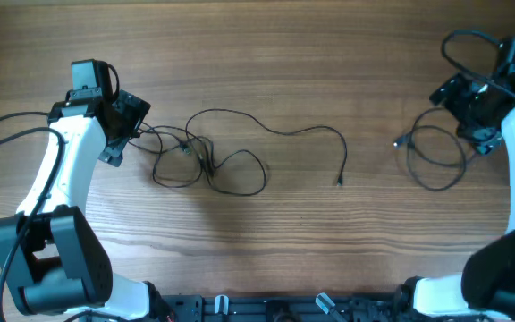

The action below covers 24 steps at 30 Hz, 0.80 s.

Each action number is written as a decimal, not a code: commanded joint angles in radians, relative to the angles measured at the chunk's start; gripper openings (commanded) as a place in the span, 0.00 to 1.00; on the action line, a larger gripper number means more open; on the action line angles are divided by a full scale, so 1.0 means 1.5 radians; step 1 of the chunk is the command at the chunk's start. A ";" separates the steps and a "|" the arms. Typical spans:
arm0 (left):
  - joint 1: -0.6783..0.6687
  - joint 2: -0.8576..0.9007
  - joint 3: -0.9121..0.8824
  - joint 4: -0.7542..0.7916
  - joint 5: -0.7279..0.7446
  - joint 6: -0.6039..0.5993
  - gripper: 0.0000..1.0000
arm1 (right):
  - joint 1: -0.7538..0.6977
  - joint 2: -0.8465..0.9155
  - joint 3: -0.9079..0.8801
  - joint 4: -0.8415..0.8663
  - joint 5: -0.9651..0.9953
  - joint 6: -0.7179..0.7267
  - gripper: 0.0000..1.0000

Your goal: Untangle cables

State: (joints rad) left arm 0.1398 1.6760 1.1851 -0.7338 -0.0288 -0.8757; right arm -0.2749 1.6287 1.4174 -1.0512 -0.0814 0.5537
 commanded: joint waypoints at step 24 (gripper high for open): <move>0.005 0.004 0.002 -0.131 0.120 0.044 1.00 | 0.502 0.055 -0.013 0.086 -0.171 -0.145 0.97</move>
State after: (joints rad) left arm 0.1436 1.6760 1.1851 -0.8841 0.1337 -0.8574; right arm 0.4591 1.6909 1.4075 -0.9588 -0.3332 0.3767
